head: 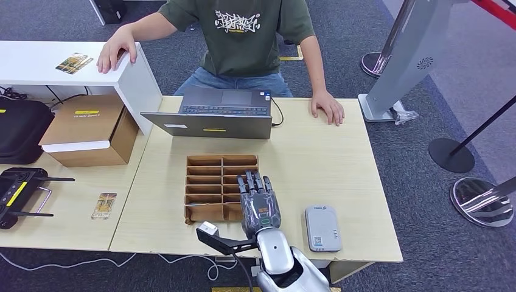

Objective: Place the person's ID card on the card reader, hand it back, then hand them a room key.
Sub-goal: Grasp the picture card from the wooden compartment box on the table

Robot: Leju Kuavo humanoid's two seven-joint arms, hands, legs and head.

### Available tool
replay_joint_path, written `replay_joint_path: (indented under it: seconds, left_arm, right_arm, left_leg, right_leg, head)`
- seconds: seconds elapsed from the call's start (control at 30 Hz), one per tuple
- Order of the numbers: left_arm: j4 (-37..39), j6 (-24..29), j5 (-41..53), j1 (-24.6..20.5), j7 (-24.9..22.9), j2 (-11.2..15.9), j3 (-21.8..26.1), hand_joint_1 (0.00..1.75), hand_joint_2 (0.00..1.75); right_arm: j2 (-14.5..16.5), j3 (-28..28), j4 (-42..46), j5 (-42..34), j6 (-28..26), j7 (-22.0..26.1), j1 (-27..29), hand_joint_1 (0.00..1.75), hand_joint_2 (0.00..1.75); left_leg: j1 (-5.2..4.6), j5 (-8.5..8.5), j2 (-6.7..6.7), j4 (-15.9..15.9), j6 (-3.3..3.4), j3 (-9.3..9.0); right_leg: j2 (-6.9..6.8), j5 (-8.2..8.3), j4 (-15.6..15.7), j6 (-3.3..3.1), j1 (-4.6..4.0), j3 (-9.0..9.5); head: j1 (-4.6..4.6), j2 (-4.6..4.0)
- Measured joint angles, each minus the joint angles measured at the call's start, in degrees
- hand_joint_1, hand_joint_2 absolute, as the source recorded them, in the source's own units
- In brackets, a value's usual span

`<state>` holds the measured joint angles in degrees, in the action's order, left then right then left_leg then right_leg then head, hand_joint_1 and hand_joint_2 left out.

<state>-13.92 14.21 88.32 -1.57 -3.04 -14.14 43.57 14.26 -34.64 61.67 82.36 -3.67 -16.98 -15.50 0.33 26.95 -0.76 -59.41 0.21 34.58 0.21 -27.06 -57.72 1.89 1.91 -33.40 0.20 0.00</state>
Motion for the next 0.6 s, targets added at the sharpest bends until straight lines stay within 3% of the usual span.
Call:
replay_joint_path:
  seconds: [0.27,0.33,0.4,0.5,0.53,0.6]
  left_arm:
    - [0.00,0.02,-0.26,0.00,0.00,0.00,0.54,0.00,0.00]
    - [0.00,0.06,-0.42,0.01,0.01,0.00,0.78,0.00,0.00]
    - [0.00,0.10,-0.52,0.01,0.03,0.00,1.00,0.00,0.00]
    - [0.00,0.15,-0.55,0.02,0.10,0.00,1.26,0.00,0.00]
    - [0.00,0.16,-0.55,0.02,0.11,0.00,1.31,0.00,0.00]
    - [0.00,0.18,-0.54,0.02,0.14,0.00,1.35,0.00,0.00]
  right_arm:
    - [0.10,-0.25,-1.19,-0.13,-0.39,-0.02,-0.32,0.00,1.75]
    - [0.10,-0.26,-1.33,-0.13,-0.60,-0.02,-0.37,0.07,1.75]
    - [0.10,-0.27,-1.39,-0.12,-0.87,-0.02,-0.39,0.34,1.75]
    - [0.10,-0.29,-1.39,-0.11,-1.26,-0.02,-0.41,1.06,1.75]
    - [0.10,-0.30,-1.39,-0.11,-1.38,-0.04,-0.42,1.18,1.75]
    - [0.10,-0.31,-1.39,-0.11,-1.63,-0.13,-0.44,1.22,1.75]
  left_leg:
    - [0.00,0.00,0.00,0.00,0.00,0.00]
    - [0.00,0.00,0.00,0.00,0.00,0.00]
    - [0.00,0.00,0.00,0.00,0.00,0.00]
    - [0.00,0.00,0.00,0.00,0.00,0.00]
    - [0.00,0.00,0.00,0.00,0.00,0.00]
    - [0.00,0.00,0.00,0.00,0.00,0.00]
  right_leg:
    - [0.00,0.00,0.00,0.00,0.00,0.00]
    - [0.00,0.00,0.00,0.00,0.00,0.00]
    - [0.00,0.00,0.00,0.00,0.00,0.00]
    - [0.00,0.00,0.00,0.00,0.00,0.00]
    - [0.00,0.00,0.00,0.00,0.00,0.00]
    - [0.00,0.00,0.00,0.00,0.00,0.00]
  head:
    - [0.00,0.00]
    - [0.00,0.00]
    - [0.00,0.00]
    - [0.00,0.00]
    - [0.00,0.00]
    - [0.00,0.00]
